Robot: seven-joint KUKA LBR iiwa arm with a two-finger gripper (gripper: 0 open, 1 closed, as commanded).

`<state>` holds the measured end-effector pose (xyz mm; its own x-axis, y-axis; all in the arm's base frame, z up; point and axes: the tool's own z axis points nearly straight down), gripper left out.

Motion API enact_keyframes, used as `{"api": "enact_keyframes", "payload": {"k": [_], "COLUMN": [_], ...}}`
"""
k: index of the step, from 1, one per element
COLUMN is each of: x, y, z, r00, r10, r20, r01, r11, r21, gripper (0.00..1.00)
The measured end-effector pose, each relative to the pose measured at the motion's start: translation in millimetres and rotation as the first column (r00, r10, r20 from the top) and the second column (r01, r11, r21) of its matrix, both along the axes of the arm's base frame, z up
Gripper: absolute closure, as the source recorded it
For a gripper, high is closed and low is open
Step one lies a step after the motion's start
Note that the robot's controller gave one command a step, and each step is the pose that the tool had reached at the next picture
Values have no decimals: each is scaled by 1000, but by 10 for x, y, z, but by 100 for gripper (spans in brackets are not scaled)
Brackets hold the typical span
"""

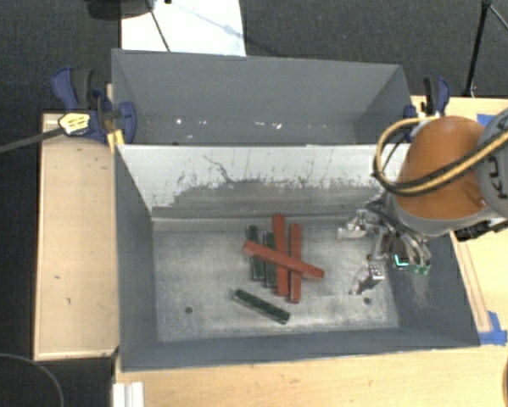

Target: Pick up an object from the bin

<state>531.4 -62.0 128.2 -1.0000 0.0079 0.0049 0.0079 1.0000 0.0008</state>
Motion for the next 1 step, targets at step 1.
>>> {"api": "enact_keyframes", "payload": {"k": [1], "x": [20], "y": [0], "z": [38], "r00": [1000], "r10": [2], "r20": [8], "r01": [-2], "r11": [1000], "r21": [-1], "gripper": [0]}}
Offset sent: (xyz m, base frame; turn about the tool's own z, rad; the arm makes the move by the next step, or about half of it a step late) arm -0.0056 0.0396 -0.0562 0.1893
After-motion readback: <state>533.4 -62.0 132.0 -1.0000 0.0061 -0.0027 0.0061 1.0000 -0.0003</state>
